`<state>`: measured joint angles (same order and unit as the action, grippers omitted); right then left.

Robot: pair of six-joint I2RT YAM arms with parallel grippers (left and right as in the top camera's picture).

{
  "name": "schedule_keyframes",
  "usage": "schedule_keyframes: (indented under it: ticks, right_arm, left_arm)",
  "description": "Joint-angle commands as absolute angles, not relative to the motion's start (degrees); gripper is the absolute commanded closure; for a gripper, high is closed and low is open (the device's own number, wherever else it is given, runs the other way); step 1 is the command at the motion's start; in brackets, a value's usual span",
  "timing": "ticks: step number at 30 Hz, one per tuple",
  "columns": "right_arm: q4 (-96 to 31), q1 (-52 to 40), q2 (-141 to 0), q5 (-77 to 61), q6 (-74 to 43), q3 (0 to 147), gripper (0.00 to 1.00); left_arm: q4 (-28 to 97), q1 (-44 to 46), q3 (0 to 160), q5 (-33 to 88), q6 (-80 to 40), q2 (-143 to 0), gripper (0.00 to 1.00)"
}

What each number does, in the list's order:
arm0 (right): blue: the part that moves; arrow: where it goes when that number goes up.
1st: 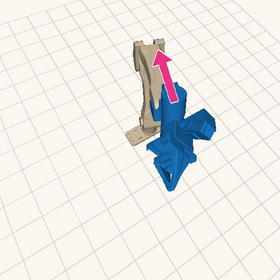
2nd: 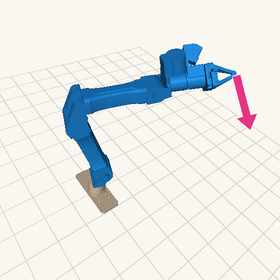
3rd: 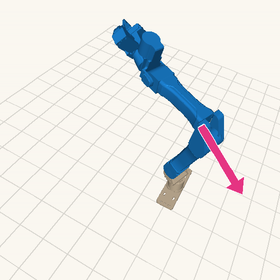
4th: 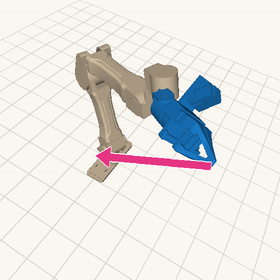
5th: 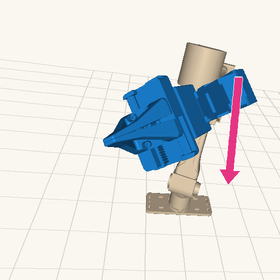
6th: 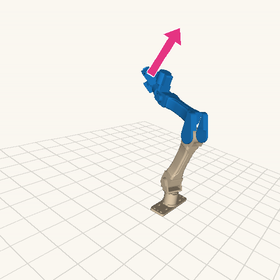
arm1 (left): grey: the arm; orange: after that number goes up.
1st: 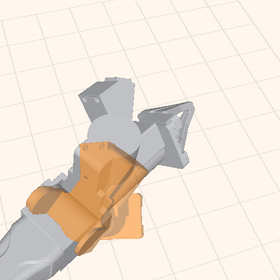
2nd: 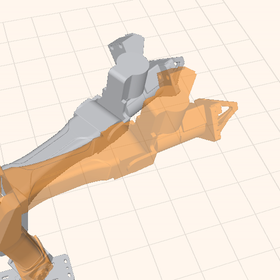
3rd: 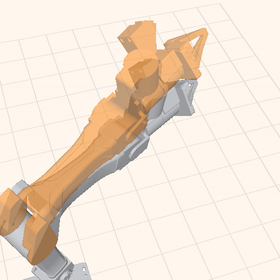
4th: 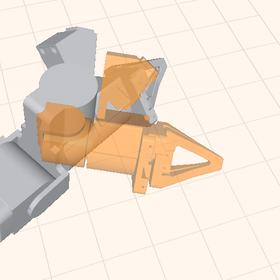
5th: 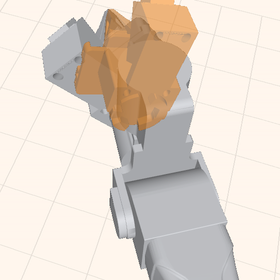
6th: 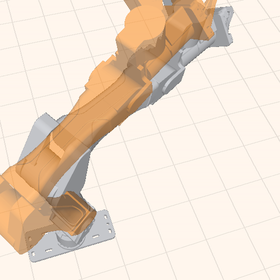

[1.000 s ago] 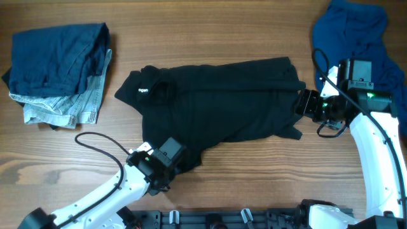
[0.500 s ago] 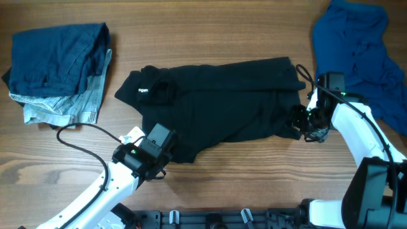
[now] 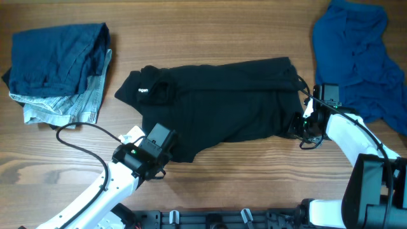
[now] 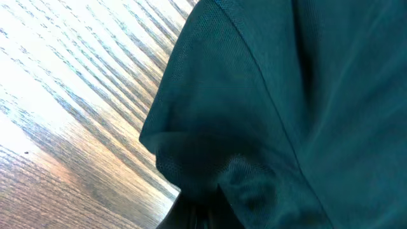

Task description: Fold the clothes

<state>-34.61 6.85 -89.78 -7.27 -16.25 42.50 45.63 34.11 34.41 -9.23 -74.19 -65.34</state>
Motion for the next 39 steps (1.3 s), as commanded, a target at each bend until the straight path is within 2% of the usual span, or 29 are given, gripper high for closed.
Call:
schedule_keyframes:
  ticks: [1,6,13,18,23,29,35,39]
  right_arm:
    - [-34.79,6.83,-90.3,-8.12,-18.2,42.13,0.96]
    - [-41.98,6.83,-82.52,-9.43,-18.0,48.05,0.96]
    - [-54.63,6.83,-61.93,-9.52,-19.77,49.63,0.96]
    - [-57.76,6.83,-53.32,-9.85,-21.08,49.63,0.96]
    - [-51.0,6.83,-60.42,-7.66,-20.99,49.6,0.96]
    - [-40.8,6.83,-76.18,-7.66,-20.73,49.6,0.96]
    - [-32.58,6.87,-82.0,-5.48,-19.84,49.6,0.96]
    - [-31.97,7.97,-85.54,-4.25,-19.66,49.6,0.96]
  left_arm:
    - [45.41,33.78,35.07,-11.97,-72.18,-64.86,0.96]
    - [50.54,30.85,42.94,-12.32,-64.69,-64.82,0.96]
    - [60.25,28.32,50.26,-12.51,-62.72,-62.24,0.96]
    - [63.02,28.32,52.21,-12.58,-62.7,-55.99,0.96]
    - [54.11,28.32,52.21,-19.46,-60.51,-56.62,0.96]
    - [36.67,27.92,52.21,-23.42,-55.44,-69.6,0.96]
    - [30.06,23.7,52.21,-23.46,-52.66,-76.2,0.96]
    - [28.1,21.32,52.21,-23.44,-52.66,-77.67,0.96]
